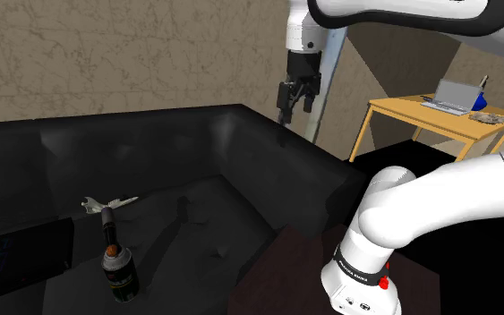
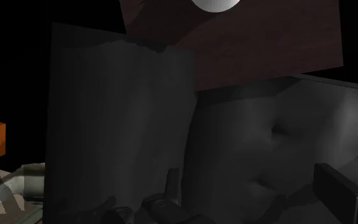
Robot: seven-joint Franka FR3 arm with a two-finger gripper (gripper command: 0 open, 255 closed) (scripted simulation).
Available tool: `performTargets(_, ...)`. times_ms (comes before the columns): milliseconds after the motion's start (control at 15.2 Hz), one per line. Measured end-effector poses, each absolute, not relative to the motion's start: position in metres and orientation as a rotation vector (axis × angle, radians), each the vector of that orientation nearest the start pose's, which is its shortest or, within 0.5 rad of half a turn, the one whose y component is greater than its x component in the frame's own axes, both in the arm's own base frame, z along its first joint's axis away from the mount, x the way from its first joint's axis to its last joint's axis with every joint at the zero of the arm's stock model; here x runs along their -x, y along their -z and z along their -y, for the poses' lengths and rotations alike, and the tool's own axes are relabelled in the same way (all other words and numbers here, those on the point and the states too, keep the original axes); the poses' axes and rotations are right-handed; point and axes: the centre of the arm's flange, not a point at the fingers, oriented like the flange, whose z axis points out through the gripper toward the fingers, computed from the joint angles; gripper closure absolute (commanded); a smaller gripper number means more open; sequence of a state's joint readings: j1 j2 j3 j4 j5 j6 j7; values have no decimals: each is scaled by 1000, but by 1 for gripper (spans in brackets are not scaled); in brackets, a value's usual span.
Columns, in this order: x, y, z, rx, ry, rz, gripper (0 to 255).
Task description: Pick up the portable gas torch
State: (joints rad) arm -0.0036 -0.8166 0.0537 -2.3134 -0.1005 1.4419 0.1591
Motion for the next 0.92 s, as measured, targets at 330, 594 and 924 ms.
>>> performTargets(330, -300, -590, -36, 3268, -59, -250, 0)
performTargets(594, -317, -562, -75, 3254, -45, -285, 0)
performTargets(924, -342, -523, -120, 3237, -29, -329, 0)
